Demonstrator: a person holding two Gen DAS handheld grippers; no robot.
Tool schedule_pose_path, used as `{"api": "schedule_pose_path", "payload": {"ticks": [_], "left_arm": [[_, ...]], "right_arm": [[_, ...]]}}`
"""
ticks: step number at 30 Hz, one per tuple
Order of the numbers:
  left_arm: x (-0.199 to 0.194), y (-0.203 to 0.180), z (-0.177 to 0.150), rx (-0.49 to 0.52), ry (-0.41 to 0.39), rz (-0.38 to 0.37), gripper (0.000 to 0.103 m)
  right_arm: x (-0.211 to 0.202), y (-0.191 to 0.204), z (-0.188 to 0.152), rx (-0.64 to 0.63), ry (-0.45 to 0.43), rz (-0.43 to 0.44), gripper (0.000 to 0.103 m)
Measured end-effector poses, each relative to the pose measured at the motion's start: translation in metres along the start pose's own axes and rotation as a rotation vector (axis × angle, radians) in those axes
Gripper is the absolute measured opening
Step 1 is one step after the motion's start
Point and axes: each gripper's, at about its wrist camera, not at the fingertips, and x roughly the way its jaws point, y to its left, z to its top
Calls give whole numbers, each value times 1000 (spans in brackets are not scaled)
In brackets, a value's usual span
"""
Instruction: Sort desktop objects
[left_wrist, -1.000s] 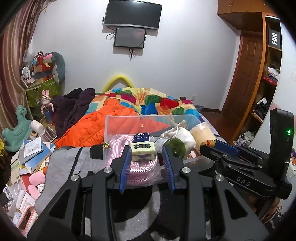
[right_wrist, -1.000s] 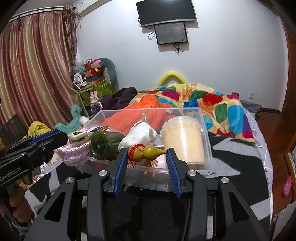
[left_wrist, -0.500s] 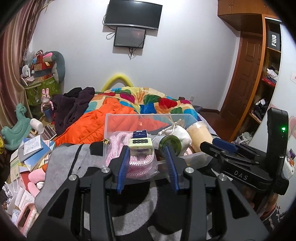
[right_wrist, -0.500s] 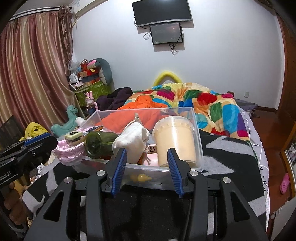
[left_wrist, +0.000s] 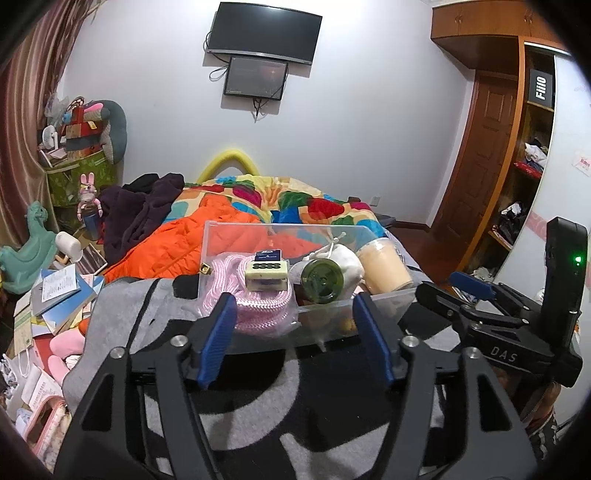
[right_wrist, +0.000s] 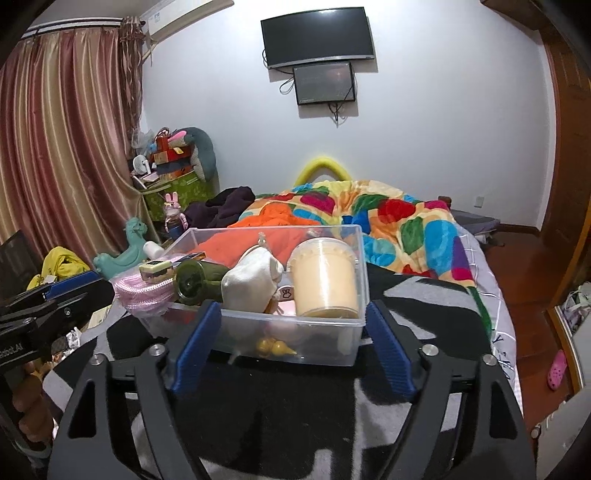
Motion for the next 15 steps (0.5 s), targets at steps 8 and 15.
{"api": "schedule_pose_path", "payload": {"ticks": [8,15], "left_arm": [[-12,-7,-7,-26,-21,70,88],[-15,-11,-17,-14,-7,107,91]], "right_arm": [[-23,-7,-4,0,-20,-30,93],[-39,-3,-12,-12,-32,-38,100]]}}
